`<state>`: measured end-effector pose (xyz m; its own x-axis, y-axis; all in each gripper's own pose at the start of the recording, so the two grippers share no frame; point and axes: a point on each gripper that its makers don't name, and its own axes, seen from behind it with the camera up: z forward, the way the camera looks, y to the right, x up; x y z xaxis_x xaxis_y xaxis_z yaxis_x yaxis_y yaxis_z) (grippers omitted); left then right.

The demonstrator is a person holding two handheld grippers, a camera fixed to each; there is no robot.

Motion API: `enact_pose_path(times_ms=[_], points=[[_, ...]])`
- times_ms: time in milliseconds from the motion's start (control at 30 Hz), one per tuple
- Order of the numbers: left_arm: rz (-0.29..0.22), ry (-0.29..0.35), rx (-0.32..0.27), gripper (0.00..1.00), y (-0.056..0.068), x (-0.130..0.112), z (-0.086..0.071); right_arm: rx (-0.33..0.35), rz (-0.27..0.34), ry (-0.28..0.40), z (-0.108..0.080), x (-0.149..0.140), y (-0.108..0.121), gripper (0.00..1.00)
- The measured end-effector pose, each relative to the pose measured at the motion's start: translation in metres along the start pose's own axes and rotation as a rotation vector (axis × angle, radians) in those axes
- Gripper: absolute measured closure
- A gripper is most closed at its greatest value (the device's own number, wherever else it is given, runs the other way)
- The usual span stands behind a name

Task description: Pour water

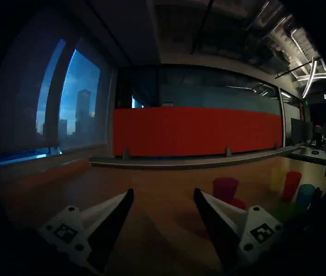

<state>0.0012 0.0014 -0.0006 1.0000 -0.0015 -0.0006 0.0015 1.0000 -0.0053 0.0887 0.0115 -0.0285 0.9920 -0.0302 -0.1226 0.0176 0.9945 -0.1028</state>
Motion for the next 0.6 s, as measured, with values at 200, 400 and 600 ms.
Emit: enact_pose_path(times_ms=[200, 400, 600], points=[[0.001, 0.000, 0.000, 0.04, 0.000, 0.001, 0.000, 0.025, -0.033, 0.010, -0.003, -0.005, -0.008, 0.01], [0.000, 0.000, 0.000, 0.03, 0.000, 0.000, 0.000, 0.044, -0.043, 0.028, 0.000, -0.012, -0.019, 0.01], [0.001, 0.000, 0.000, 0.04, 0.000, 0.001, 0.000, 0.078, -0.024, 0.040, 0.004, -0.025, -0.030, 0.00]])
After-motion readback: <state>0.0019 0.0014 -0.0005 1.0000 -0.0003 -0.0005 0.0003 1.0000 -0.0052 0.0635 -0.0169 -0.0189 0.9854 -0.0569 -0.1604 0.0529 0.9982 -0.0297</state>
